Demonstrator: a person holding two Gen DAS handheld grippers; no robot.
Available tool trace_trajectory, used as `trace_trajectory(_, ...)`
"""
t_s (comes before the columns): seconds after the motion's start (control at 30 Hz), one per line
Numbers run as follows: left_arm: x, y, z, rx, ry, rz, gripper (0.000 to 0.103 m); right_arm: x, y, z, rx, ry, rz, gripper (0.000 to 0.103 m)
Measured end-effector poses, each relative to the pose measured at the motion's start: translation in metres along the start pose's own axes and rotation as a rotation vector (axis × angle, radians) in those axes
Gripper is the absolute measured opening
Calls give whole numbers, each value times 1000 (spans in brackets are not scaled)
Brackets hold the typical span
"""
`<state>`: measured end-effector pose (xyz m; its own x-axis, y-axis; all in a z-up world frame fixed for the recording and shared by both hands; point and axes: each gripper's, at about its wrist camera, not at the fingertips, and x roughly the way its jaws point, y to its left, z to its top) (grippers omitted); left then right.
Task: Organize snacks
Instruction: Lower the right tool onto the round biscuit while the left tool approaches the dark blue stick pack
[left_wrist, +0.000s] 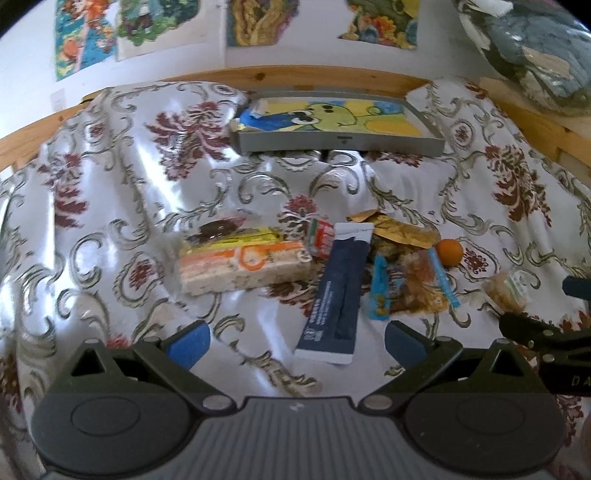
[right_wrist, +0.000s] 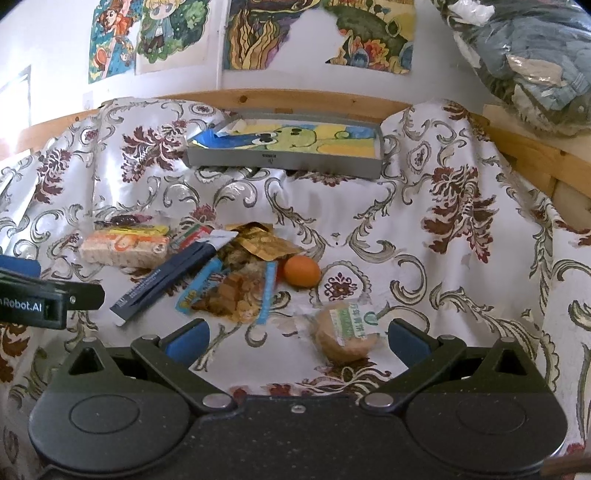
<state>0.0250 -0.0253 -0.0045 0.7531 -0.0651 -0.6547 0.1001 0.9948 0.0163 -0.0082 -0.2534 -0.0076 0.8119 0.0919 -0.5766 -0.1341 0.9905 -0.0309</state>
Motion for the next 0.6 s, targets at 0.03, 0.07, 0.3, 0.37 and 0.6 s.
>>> trace_trajectory(0.03, 3, -2, 2, 11, 4, -7, 102, 2, -2, 0, -3, 1, 0, 102)
trace_trajectory(0.07, 5, -4, 3, 22, 6, -16, 102, 3, -4, 0, -6, 1, 0, 102)
trace_trajectory(0.3, 32, -13, 17, 71, 30, -60, 102, 22, -15, 2, -42, 26, 24, 102)
trace_trajectory(0.37, 40, -13, 20, 76, 40, -71, 102, 29, -18, 3, -40, 37, 31, 102)
trace_trajectory(0.6, 64, -13, 26, 93, 90, -121, 102, 52, -25, 5, -35, 45, 11, 102)
